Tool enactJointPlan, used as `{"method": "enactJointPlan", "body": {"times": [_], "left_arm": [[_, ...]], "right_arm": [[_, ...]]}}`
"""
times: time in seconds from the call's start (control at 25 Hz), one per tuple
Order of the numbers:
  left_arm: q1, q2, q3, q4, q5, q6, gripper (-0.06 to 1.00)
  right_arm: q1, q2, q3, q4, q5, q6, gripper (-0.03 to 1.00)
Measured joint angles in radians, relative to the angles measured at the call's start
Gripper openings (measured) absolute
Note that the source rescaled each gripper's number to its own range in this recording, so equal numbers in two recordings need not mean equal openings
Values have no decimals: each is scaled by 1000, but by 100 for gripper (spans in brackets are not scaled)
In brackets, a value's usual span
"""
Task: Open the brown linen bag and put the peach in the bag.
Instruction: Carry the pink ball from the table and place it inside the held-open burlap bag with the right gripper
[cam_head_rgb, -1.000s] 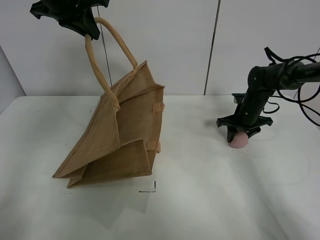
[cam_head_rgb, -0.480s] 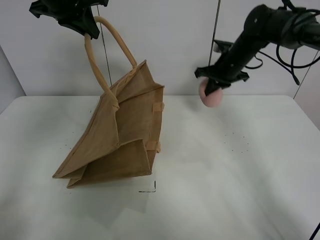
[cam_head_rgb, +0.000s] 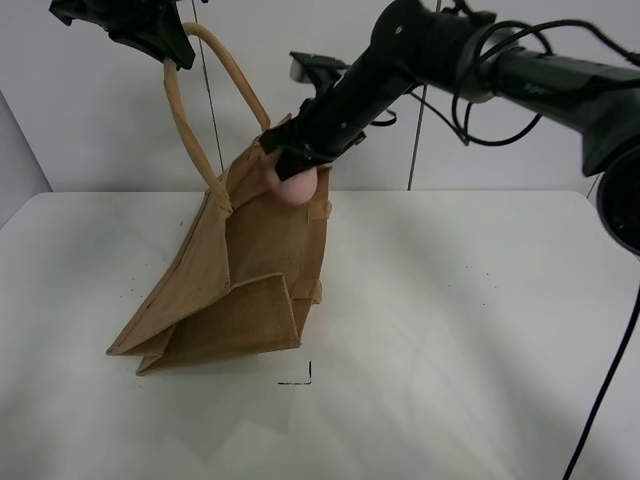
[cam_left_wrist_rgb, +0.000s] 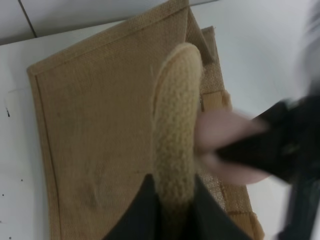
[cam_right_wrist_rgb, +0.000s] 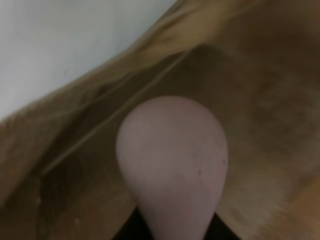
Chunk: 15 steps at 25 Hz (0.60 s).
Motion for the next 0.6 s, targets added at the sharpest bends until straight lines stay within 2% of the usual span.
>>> {"method": "enactJointPlan", "body": {"times": [0.24, 0.48, 0.56, 0.6], "left_arm": [[0, 0, 0, 0, 0, 1, 0], [0, 0, 0, 0, 0, 1, 0], [0, 0, 0, 1, 0, 1, 0], [0, 0, 0, 1, 0, 1, 0]], "right_arm": [[57, 130, 0, 16, -35, -209, 0], [57, 207, 0, 132, -173, -310, 0], [57, 211, 0, 153, -196, -319, 7], [57, 211, 0, 155, -198, -319, 17]]}}
